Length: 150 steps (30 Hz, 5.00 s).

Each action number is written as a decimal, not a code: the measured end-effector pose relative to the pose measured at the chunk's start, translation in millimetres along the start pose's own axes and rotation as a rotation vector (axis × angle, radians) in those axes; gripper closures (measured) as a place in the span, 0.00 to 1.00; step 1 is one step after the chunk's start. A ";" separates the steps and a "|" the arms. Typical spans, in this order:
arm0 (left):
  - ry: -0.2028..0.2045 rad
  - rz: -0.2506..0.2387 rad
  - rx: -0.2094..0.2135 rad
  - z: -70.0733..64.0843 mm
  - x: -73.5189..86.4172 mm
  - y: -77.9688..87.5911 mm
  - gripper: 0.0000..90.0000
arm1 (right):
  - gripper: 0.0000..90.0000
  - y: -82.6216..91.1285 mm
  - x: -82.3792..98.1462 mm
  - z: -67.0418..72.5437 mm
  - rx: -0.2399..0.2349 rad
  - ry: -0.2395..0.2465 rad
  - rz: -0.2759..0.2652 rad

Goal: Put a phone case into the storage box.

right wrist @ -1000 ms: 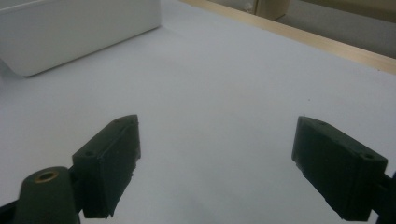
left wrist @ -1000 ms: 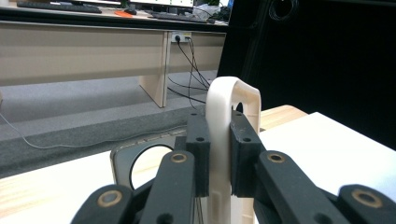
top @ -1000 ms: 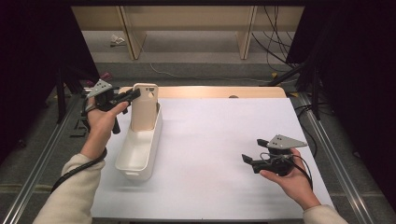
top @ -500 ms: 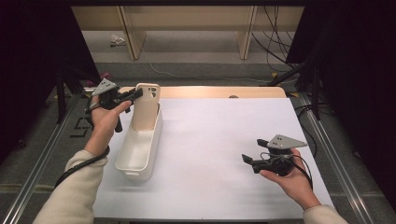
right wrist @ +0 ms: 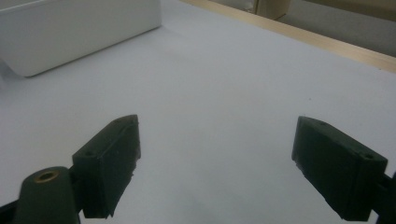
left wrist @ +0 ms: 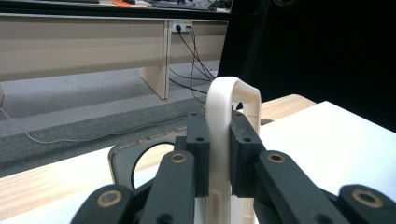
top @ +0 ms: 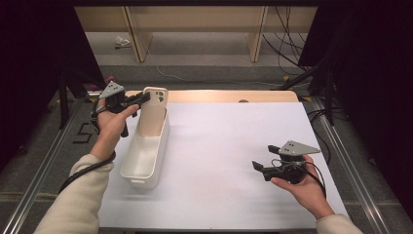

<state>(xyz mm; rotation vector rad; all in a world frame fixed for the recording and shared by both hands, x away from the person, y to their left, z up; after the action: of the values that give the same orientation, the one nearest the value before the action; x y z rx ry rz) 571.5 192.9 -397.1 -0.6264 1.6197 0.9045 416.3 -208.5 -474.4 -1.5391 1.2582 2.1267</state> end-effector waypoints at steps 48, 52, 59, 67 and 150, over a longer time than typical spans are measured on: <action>0.042 0.053 -0.040 24.8 25.7 -12.9 0.89 | 0.18 -0.4 0.9 0.5 -0.005 0.001 0.006; 0.045 0.059 -0.044 26.4 27.3 -13.5 0.89 | 0.18 -0.6 1.2 0.6 -0.005 0.002 0.008; 0.043 0.078 -0.052 28.9 31.8 -14.6 0.88 | 0.18 -0.6 1.2 0.8 -0.006 0.003 0.008; 0.048 0.100 -0.066 33.7 38.3 -14.7 0.87 | 0.18 -0.9 1.5 1.0 -0.007 0.001 0.010; -0.024 0.181 -0.146 0.1 16.7 24.0 0.15 | 0.18 -1.1 1.5 1.4 -0.008 -0.001 0.010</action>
<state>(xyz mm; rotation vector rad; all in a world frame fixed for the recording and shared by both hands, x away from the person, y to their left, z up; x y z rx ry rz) 548.5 207.6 -407.8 -0.5728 1.6174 1.1675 415.4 -207.3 -476.1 -1.5383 1.2622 2.1406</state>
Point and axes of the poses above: each handheld gripper's, and its own axes: y roughly backward along the jaws, x roughly out of its underside, z roughly to its left, the point moved 9 cm from there along -y, roughly forward along the jaws, and after that the axes turned 4 degrees about -y, right-handed, at the moved point
